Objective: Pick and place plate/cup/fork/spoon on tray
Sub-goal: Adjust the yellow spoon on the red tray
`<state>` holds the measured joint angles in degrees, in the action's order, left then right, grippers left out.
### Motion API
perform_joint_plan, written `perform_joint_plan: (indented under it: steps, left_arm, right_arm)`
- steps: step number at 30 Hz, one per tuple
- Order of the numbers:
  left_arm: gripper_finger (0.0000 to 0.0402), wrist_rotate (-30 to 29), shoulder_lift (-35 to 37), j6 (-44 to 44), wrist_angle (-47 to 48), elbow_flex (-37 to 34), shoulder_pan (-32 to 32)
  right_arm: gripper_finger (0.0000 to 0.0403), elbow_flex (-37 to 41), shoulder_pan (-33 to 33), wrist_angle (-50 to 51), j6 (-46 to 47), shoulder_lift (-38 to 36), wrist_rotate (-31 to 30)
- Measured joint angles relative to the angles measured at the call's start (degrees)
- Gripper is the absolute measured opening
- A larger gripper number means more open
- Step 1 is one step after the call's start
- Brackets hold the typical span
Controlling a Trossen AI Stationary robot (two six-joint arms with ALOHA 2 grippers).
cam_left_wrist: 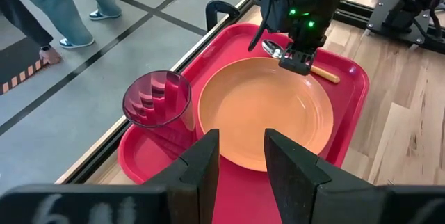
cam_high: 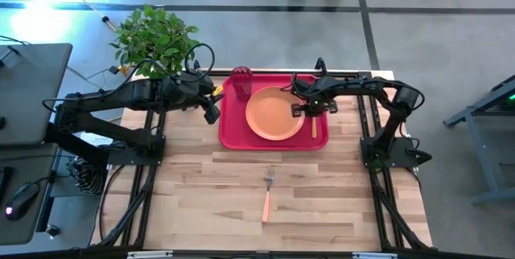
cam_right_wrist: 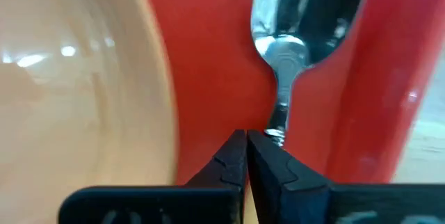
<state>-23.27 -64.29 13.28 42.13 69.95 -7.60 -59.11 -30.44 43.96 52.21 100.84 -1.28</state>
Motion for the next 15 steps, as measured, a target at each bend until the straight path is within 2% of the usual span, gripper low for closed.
perform_joint_plan:
  steps: [15]
  left_arm:
    - [0.0103, -0.1, 0.0, 0.0, 0.0, 0.0, 0.0]
  right_arm:
    - [0.0005, 0.0, -1.5, -1.1, 0.2, 0.0, -2.1]
